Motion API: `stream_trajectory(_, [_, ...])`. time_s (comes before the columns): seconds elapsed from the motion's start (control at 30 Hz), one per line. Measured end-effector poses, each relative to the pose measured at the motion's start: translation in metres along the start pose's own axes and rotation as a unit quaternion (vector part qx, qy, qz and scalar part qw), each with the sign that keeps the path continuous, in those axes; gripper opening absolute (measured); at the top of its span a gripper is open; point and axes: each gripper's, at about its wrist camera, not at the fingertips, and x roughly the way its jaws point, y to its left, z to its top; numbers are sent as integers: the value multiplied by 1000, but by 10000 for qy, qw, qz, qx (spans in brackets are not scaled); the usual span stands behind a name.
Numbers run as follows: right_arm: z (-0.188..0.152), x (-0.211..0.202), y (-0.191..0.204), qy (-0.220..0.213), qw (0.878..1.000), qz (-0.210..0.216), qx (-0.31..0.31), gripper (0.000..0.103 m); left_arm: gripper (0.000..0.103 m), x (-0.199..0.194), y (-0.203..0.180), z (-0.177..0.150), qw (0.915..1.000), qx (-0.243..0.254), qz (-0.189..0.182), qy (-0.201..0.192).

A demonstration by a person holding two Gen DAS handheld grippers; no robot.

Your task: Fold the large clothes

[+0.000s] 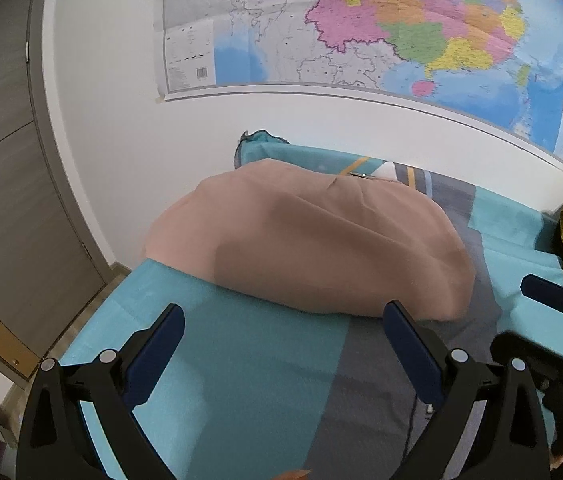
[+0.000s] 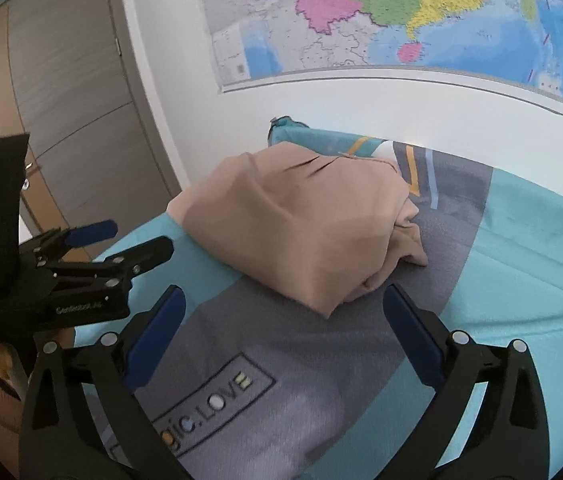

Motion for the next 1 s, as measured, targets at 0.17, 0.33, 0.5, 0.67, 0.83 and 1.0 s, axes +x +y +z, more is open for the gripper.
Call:
stream_trajectory(0.17, [-6, -14, 6, -16, 9999, -108, -33, 98, 96, -14, -8, -6, 9999, 53, -21, -94])
stream_trajectory(0.33, [-11, -24, 10, -107, 9999, -51, -25, 98, 96, -18, -11, -11, 9998, -16, -153, 95])
stream_trajectory(0.5, [-16, -30, 9, -90, 10000, -2, 40, 98, 96, -22, -10, -17, 9996, -62, -193, 194])
stream_trajectory(0.67, [-19, -35, 13, -83, 9999, -1, 61, 98, 96, -27, -12, -23, 9997, -54, -166, 180])
stream_trajectory(0.83, [-20, -40, 15, -95, 9999, 2, 33, 98, 96, -30, -11, -24, 9997, -67, -173, 173])
stream_trajectory(1.0, [-21, -41, 14, -82, 10000, 10, 39, 98, 96, -32, -11, -26, 9998, -43, -155, 142])
